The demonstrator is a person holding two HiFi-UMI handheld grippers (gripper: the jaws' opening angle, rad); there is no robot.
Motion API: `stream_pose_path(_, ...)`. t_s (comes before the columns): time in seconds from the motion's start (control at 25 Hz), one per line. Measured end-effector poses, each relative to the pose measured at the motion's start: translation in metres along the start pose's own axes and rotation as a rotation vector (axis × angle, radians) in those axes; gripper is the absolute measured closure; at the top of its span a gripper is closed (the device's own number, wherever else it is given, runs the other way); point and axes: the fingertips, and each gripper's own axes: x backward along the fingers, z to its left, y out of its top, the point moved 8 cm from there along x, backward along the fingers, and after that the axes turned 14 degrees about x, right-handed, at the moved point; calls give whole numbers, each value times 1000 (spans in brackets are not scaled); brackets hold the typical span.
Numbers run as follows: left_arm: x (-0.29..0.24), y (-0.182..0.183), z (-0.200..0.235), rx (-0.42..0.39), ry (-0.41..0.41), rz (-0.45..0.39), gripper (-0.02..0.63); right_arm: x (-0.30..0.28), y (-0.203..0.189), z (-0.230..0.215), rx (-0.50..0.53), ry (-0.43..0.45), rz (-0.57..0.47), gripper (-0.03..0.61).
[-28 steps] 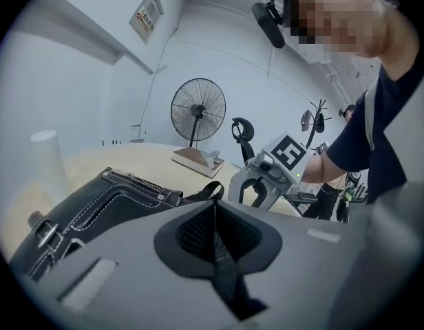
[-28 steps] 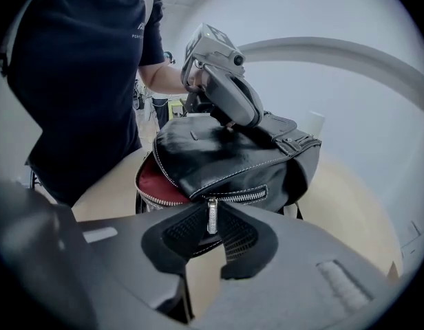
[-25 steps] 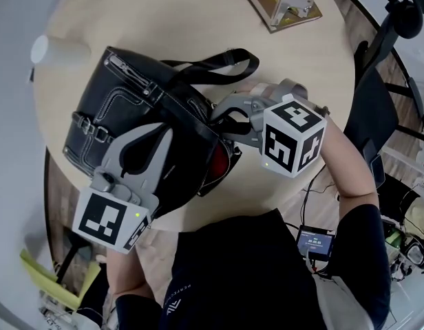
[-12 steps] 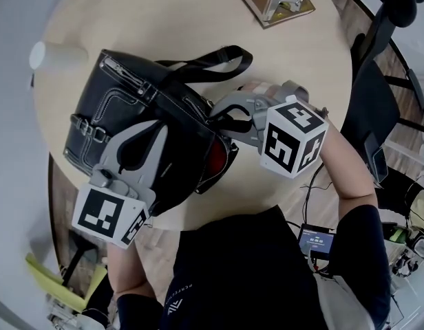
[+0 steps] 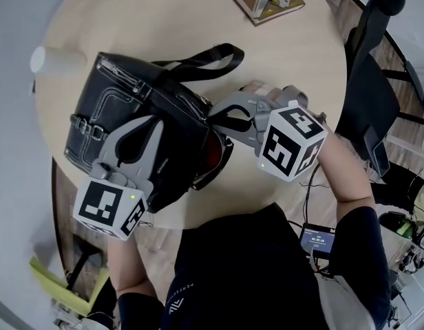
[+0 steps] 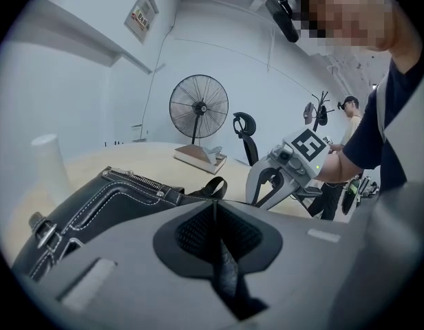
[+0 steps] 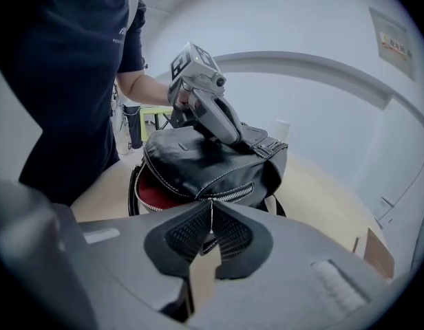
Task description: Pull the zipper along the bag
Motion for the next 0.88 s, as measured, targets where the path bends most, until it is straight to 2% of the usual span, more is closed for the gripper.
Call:
stream_pose_path(0.56,-3,-4,2,-32,27,2,572,-9,-5,9,-121,-60,-2,568)
stream_pose_path(0.88,-5,-7,3,-41,34,-5,574,-17,-10,8,-145,-38,-9,565)
